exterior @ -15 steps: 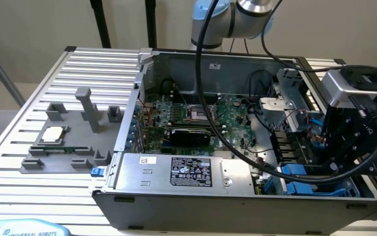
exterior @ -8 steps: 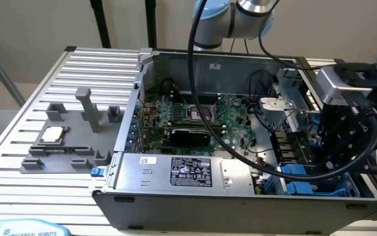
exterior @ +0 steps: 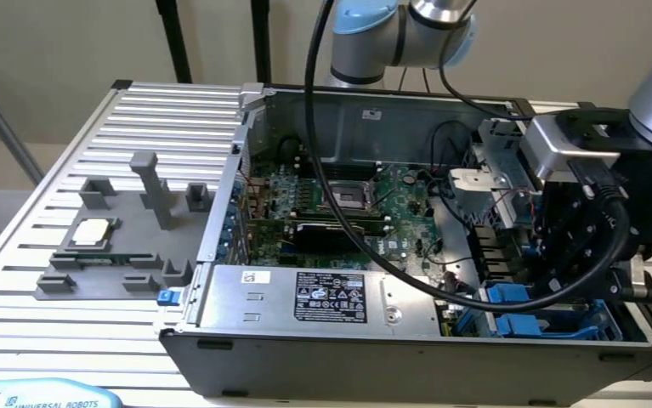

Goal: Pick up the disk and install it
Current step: 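Insert the first disk wire, then insert the second disk wire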

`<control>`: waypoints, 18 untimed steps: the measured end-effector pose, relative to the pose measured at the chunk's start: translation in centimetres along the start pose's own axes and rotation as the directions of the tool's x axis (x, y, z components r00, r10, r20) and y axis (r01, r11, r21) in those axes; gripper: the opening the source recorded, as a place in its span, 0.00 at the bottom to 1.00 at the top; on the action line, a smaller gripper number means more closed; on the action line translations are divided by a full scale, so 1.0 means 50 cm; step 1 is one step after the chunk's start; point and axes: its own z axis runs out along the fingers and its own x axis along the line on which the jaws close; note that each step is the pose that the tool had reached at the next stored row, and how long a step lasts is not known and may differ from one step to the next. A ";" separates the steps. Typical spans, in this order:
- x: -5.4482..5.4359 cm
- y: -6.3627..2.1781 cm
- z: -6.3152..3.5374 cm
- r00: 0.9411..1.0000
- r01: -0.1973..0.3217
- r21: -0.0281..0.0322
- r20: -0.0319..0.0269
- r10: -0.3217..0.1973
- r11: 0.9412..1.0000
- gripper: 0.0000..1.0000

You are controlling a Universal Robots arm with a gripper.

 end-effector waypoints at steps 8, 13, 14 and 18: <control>0.000 0.002 0.000 1.000 0.000 0.000 0.000 0.000 1.000 0.25; 0.000 0.002 0.000 1.000 0.000 0.000 0.000 0.000 1.000 0.25; 0.000 0.002 0.000 1.000 0.000 0.000 0.000 0.000 1.000 0.25; 0.000 0.001 -0.012 1.000 0.000 0.000 0.002 0.000 1.000 0.25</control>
